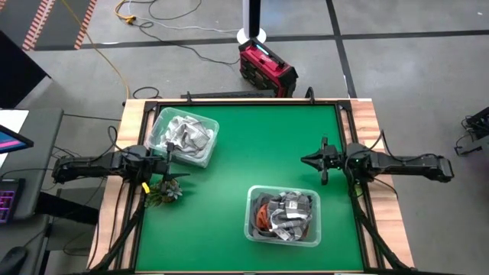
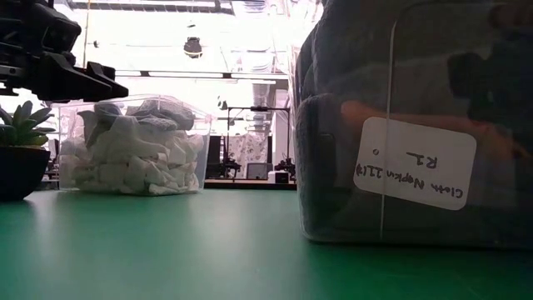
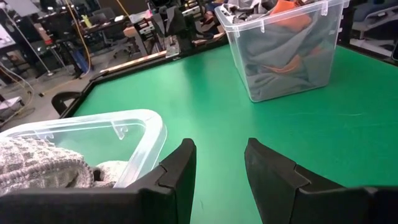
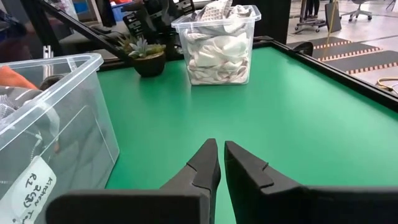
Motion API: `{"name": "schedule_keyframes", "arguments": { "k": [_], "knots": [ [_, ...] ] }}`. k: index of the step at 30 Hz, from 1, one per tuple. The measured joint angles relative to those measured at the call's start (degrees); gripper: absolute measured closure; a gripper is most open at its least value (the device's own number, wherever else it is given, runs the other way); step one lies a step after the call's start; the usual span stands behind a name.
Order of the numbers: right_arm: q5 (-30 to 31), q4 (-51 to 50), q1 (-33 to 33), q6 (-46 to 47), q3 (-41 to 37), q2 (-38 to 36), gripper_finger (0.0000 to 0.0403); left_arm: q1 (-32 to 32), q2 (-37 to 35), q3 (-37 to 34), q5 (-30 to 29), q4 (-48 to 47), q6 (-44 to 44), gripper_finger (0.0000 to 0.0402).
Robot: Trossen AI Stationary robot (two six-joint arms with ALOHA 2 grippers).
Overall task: Sort towels by color in basket
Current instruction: Return to Home Position
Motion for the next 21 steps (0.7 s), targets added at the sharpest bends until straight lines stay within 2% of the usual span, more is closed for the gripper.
{"name": "schedule_keyframes", "arguments": {
  "k": [21],
  "knots": [
    [0.0, -0.3, 0.0, 0.0, 0.0, 0.0, 0.0345, 0.0, 0.0, 0.0, 0.0, 0.0, 0.5, 0.0272]
  ]
}}
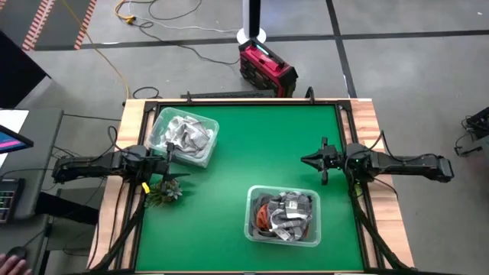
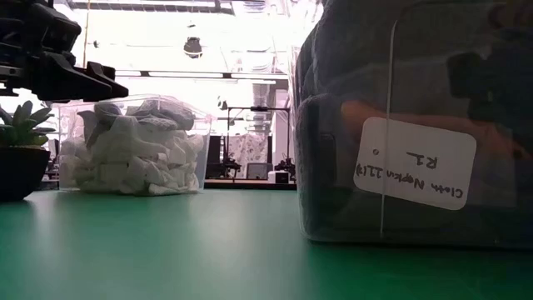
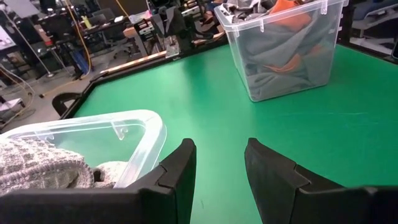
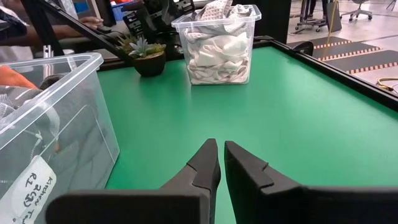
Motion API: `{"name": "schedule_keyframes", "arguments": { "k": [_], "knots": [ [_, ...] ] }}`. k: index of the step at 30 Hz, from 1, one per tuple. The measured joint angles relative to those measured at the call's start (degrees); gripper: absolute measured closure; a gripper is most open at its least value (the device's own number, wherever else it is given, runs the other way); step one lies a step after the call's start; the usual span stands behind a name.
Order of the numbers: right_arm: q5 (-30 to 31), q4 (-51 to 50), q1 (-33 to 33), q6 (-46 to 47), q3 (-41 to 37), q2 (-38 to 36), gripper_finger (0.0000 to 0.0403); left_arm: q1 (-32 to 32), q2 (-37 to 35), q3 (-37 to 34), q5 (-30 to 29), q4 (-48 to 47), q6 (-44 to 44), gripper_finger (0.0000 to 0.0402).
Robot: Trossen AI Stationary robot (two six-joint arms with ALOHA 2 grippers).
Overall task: Sort towels by color in basket
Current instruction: Return to Home Position
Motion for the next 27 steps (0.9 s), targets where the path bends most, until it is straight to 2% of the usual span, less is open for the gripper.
{"name": "schedule_keyframes", "arguments": {
  "k": [27],
  "knots": [
    [0.0, 0.0, 0.0, 0.0, 0.0, 0.0, 0.0345, 0.0, 0.0, 0.0, 0.0, 0.0, 0.0, 0.0272]
  ]
}}
